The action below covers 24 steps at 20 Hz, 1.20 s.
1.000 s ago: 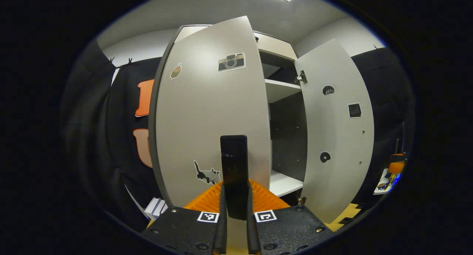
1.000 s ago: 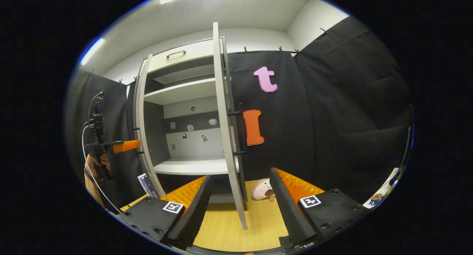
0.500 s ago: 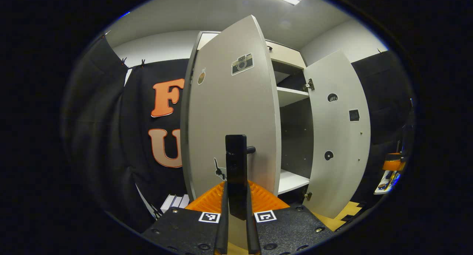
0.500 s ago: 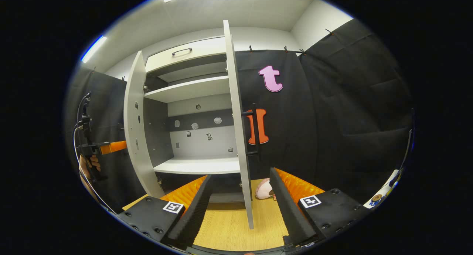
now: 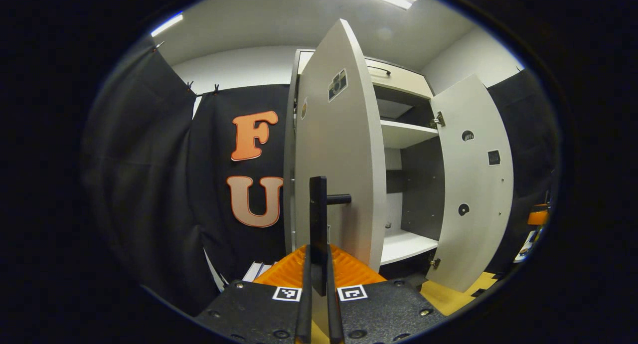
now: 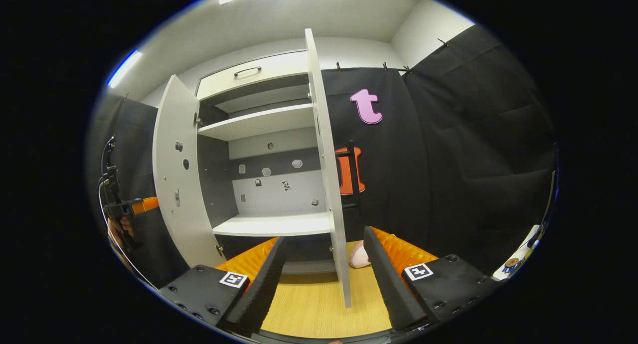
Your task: Open the right door of the double-door shoe cabinet with the right hand, and open the left door with the left hand.
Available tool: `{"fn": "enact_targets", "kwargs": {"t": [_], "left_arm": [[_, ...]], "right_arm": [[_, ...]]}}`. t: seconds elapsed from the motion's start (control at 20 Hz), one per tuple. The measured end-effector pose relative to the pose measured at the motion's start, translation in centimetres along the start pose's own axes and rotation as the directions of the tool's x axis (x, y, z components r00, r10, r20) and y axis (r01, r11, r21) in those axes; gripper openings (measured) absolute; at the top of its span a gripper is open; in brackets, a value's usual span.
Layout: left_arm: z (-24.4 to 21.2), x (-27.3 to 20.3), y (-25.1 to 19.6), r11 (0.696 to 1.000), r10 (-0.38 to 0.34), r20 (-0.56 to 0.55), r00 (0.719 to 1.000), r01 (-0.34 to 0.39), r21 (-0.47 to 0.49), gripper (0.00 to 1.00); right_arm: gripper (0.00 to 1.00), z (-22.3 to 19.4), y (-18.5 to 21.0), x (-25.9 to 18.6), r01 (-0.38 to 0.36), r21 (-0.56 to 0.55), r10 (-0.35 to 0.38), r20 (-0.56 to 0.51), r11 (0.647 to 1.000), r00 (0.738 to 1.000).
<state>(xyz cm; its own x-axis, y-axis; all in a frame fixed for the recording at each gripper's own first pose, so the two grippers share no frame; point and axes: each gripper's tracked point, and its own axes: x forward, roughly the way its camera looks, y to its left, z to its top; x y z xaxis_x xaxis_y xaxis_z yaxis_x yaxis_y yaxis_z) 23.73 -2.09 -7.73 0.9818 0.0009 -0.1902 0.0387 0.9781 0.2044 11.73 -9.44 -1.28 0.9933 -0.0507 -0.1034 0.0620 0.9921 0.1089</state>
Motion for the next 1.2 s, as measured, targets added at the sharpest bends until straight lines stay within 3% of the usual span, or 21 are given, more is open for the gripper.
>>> {"fn": "enact_targets", "kwargs": {"t": [0.1, 0.15, 0.25, 0.5, 0.55, 0.65, 0.7, 0.75, 0.8, 0.9, 0.95, 1.1, 1.2], "left_arm": [[0.0, 0.1, 1.1, 0.999, 0.039, 0.006, 0.999, -0.039, 0.021, 0.1], [0.0, 0.2, 1.6, 0.998, 0.057, 0.006, 0.998, -0.058, 0.033, 0.13], [0.0, 0.2, 3.3, 0.994, 0.095, 0.01, 0.995, -0.096, 0.058, 0.06], [-0.8, 0.1, 2.8, 0.998, 0.055, -0.01, 0.998, -0.054, 0.019, 0.0], [-0.9, -0.2, 3.1, 0.998, 0.061, -0.017, 0.998, -0.061, 0.023, 0.02], [-0.8, -0.6, 3.4, 0.997, 0.081, -0.012, 0.997, -0.081, 0.019, 0.04], [-0.8, -0.9, 3.4, 0.996, 0.09, -0.012, 0.996, -0.089, 0.016, 0.05], [-0.6, -1.2, 3.3, 0.995, 0.099, -0.008, 0.995, -0.099, 0.019, 0.08], [-0.3, -1.6, 3.5, 0.993, 0.112, -0.001, 0.994, -0.112, 0.026, 0.08], [0.3, -2.2, 3.8, 0.989, 0.141, 0.018, 0.99, -0.142, 0.045, 0.08], [0.9, -2.5, 3.3, 0.989, 0.138, 0.033, 0.99, -0.139, 0.046, 0.07], [1.4, -2.5, 0.7, 0.996, 0.089, 0.06, 0.994, -0.091, 0.026, 0.0], [1.5, -2.2, -1.3, 0.999, 0.045, 0.069, 0.997, -0.044, -0.006, 0.02]], "right_arm": [[0.98, 0.0, -0.1, 0.1, 0.003, -0.004, -0.003, 0.006, 1.0, 1.0], [0.98, 0.0, -0.1, 0.2, 0.003, -0.005, -0.003, 0.005, 1.0, 1.0], [0.98, -0.1, 0.0, 0.2, -0.001, -0.005, 0.001, -0.001, 1.0, 1.0], [0.98, -0.4, 0.4, 0.6, -0.02, -0.001, 0.02, -0.01, 1.0, 1.0], [0.88, -0.4, 0.4, 0.7, -0.023, -0.006, 0.023, -0.012, 1.0, 1.0], [0.88, -0.4, 0.4, 1.0, -0.032, -0.016, 0.032, -0.018, 0.999, 0.999], [0.98, -0.5, 0.4, 1.1, -0.039, -0.02, 0.038, -0.023, 0.999, 0.999], [0.98, -0.5, 0.4, 1.2, -0.047, -0.022, 0.046, -0.027, 0.999, 0.999], [0.89, -0.5, 0.3, 1.4, -0.052, -0.023, 0.051, -0.03, 0.998, 0.998], [0.88, -0.5, -0.1, 1.7, -0.051, -0.029, 0.05, -0.034, 0.998, 0.998], [0.99, -0.4, -0.3, 1.9, -0.052, -0.035, 0.051, -0.033, 0.998, 0.998], [0.99, -0.4, -0.7, 2.4, -0.059, -0.047, 0.058, -0.033, 0.997, 0.998], [0.99, -0.3, -0.9, 2.6, -0.066, -0.051, 0.064, -0.03, 0.997, 0.997]]}}
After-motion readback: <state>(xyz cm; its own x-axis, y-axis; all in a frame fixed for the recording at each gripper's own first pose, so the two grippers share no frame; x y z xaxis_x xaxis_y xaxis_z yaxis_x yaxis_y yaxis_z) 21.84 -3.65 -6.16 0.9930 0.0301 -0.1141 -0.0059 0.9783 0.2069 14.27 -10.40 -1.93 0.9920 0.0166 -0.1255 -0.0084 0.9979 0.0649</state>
